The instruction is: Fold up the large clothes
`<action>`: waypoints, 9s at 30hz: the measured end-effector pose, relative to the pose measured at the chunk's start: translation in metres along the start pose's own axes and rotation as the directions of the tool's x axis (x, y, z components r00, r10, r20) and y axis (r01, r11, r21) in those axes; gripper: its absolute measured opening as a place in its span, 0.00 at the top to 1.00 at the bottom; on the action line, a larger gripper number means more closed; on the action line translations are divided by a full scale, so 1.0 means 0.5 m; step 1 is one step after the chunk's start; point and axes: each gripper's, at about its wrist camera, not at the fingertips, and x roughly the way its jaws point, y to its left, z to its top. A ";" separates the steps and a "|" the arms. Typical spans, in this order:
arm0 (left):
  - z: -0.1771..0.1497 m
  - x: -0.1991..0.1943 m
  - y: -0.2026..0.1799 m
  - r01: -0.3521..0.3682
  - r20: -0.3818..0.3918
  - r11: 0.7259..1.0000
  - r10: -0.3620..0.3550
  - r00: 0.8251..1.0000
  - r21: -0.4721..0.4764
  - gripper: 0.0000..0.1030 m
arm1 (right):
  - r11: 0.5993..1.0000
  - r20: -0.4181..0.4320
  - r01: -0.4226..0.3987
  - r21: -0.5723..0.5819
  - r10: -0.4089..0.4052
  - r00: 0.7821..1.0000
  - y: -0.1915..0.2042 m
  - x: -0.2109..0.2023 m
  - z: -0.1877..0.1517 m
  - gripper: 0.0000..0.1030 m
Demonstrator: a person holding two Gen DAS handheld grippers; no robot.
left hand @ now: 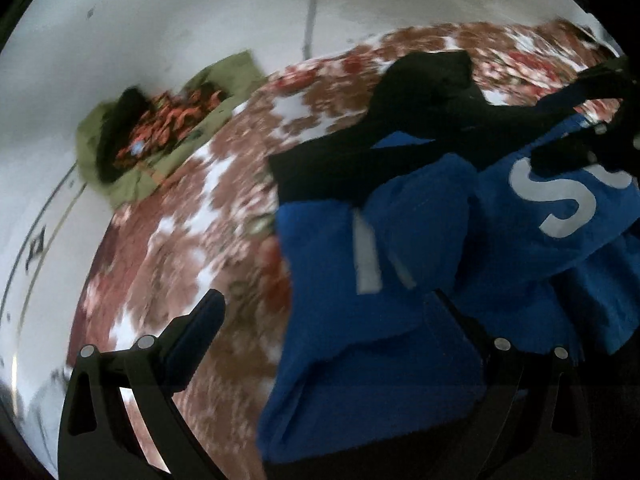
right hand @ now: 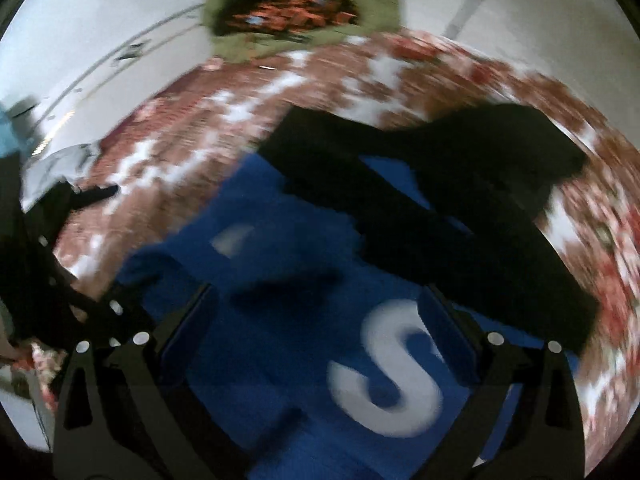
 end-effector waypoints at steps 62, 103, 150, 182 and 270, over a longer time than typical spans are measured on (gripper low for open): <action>0.035 0.096 0.174 -0.011 -0.070 0.945 -0.012 0.997 -0.326 0.05 | 0.849 0.001 0.270 0.455 -0.304 0.953 -0.190 -0.075 -0.093 0.05; 0.004 0.066 0.047 0.065 -0.074 0.989 -0.075 0.994 -0.130 0.05 | 0.849 -0.057 0.473 0.235 -0.474 0.879 -0.109 -0.058 -0.167 0.05; 0.659 0.685 -0.048 0.671 -0.067 0.740 -0.668 0.741 0.054 0.24 | 0.907 0.036 0.087 0.411 -0.112 0.993 -0.676 0.286 0.251 0.21; 0.553 0.234 0.029 0.701 0.067 0.685 -0.723 0.688 0.198 0.93 | 0.986 0.207 0.061 0.154 -0.092 0.974 -0.344 -0.042 0.229 0.90; 0.041 0.027 -0.109 0.453 0.019 0.883 -0.459 0.888 0.124 0.05 | 0.920 -0.053 0.297 0.257 -0.293 0.955 -0.005 -0.032 -0.204 0.07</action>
